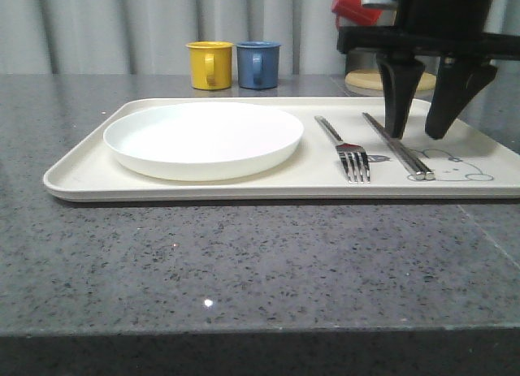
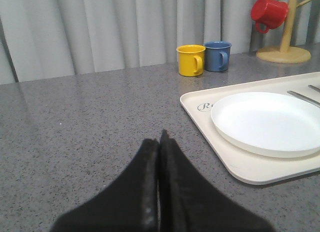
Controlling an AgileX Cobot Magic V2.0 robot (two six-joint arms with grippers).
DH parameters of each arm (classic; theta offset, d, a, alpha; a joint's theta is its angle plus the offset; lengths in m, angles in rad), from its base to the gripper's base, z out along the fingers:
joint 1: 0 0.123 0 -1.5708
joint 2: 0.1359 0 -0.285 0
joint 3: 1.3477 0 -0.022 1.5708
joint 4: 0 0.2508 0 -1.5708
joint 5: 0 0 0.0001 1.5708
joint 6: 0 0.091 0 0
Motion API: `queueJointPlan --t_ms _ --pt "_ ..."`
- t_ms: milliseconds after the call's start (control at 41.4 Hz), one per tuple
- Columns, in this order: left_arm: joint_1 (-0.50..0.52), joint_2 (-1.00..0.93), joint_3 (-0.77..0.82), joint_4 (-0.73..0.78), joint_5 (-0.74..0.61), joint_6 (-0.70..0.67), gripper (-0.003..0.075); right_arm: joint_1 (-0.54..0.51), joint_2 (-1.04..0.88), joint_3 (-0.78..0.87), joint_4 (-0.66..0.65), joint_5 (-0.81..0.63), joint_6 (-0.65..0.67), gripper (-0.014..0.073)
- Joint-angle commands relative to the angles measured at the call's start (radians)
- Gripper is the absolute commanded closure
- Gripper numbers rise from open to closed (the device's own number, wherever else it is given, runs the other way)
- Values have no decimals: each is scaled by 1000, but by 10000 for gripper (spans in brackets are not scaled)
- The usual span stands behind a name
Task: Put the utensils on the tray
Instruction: 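Place the chopsticks on the tray beside the fork and release, then move the right gripper to the steel spoon and grasp it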
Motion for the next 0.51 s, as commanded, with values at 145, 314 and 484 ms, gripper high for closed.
queueJointPlan --t_ms 145,314,484 --pt "2 9 -27 -9 -88 -11 739 -183 -130 -27 -27 10 -156 225" --pt "2 9 -27 -9 -88 -11 739 -363 -130 -27 -28 38 -288 225" --pt "2 9 -27 -9 -88 -11 739 -487 -121 -27 -32 33 -317 225"
